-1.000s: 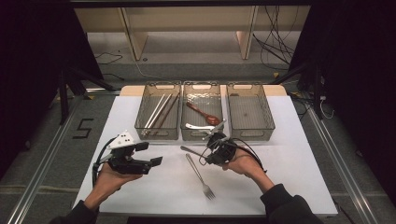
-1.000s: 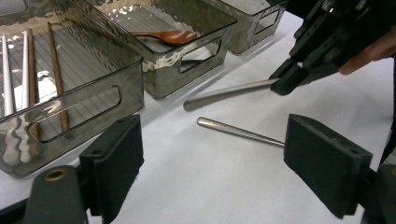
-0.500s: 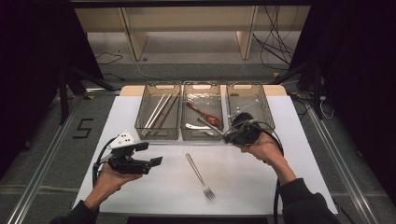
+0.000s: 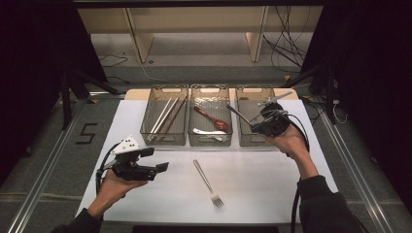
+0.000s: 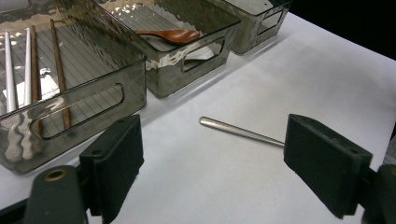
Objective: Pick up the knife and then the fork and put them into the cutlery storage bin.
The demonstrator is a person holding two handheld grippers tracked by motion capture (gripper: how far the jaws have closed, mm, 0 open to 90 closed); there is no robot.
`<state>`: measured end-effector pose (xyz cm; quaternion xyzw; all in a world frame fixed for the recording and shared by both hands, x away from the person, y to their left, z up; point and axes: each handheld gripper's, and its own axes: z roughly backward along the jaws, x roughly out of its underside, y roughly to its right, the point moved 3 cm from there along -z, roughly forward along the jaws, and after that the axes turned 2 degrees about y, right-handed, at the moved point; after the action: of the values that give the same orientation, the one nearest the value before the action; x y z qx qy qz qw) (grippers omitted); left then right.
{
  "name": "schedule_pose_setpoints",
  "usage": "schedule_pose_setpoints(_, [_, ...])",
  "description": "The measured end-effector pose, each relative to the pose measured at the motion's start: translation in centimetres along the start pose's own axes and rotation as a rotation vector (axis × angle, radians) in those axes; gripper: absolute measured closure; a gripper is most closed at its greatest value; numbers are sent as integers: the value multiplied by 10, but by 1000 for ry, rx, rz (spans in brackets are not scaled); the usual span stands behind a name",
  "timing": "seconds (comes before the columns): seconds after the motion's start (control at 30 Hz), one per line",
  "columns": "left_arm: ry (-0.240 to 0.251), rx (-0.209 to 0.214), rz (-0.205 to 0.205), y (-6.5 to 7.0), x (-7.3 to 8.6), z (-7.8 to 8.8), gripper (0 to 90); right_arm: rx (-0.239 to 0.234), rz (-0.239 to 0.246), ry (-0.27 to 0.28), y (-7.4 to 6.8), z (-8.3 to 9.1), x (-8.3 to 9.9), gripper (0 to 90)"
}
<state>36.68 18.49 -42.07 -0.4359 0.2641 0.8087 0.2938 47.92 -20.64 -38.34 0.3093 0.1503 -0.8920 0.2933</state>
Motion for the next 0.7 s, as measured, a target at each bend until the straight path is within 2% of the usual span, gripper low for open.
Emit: schedule_pose_setpoints(0.7, [5, 1, -1, -1, 0, 1, 192, 113, -105, -11, 41, -10, -25, 888])
